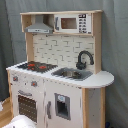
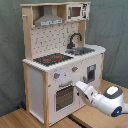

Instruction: Play with the kitchen

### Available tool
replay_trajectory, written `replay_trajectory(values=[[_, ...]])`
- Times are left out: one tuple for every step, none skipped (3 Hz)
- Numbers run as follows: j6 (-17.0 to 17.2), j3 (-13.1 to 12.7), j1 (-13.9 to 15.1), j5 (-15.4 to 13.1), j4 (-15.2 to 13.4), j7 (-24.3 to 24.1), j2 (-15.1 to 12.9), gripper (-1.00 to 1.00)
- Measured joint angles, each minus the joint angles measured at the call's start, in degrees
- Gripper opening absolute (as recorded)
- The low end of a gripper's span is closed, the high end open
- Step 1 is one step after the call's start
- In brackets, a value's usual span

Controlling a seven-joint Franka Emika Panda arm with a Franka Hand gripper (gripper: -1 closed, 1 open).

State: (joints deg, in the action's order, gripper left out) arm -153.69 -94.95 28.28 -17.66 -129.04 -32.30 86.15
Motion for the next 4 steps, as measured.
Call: replay_trajectory(values=[[0.24,-0.44,-0.87,-0.87,-1.79,-5.57,0.36,1.0],[0.24,-0.94,-1.54,-1.72,-3.69,-11.53,0.37,1.0],[0.19,-1.57,-1.91,-1.95,-5.66,-17.22,0.37,1.0],[-0.15,-1.77,-2.04,-2.59,-7.8,-23.33,0.37,1.0]])
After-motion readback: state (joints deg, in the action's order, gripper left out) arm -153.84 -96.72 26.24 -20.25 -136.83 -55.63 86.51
